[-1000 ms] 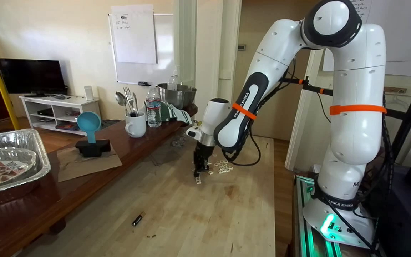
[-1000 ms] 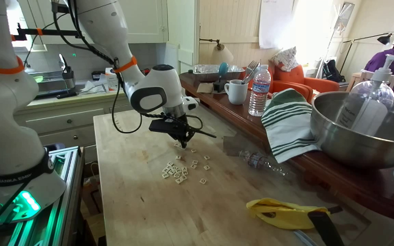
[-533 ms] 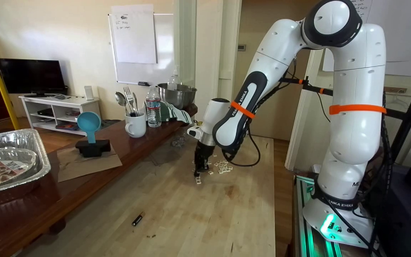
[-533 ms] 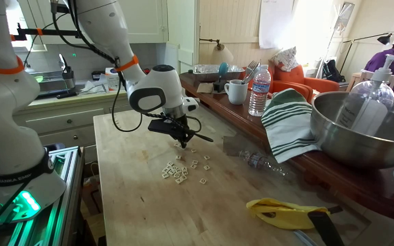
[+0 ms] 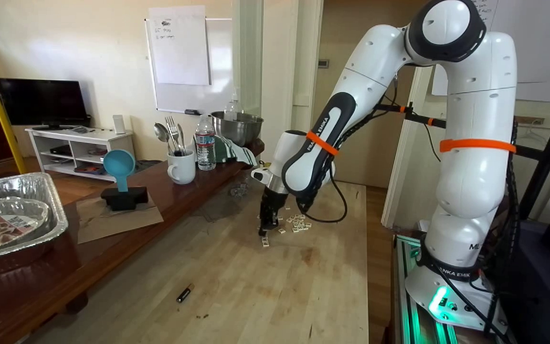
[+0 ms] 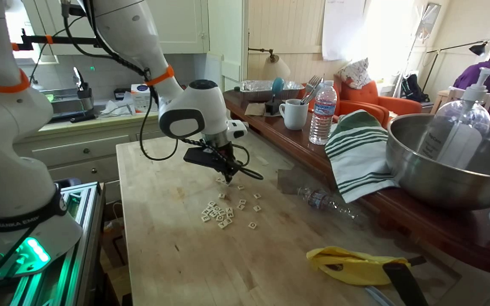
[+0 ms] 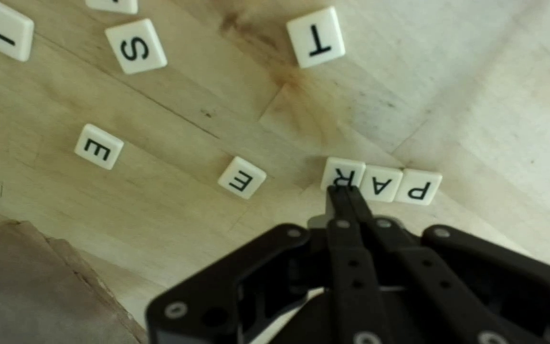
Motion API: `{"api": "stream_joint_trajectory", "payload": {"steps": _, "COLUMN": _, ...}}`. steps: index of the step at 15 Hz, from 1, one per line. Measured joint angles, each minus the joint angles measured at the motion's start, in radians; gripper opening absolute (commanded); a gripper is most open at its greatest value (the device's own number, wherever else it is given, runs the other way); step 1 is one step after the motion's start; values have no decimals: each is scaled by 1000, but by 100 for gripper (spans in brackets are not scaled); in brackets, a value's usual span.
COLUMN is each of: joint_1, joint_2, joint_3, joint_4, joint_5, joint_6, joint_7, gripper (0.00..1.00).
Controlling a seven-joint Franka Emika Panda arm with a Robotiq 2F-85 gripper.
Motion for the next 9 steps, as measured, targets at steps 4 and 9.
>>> {"api": "stream_joint_trajectory", "payload": {"steps": 4, "joint_1": -40, "joint_2": -11, "joint_3": 34, "joint_4": 0, "joint_5": 17, "joint_6": 0, "joint_7": -21, "gripper": 0}}
{"api": "stream_joint_trajectory", "payload": {"steps": 9, "joint_1": -58, "joint_2": -54, "joint_3": 32, "joint_4": -28, "joint_5": 11, "joint_6": 0, "joint_7": -59, "gripper": 0}}
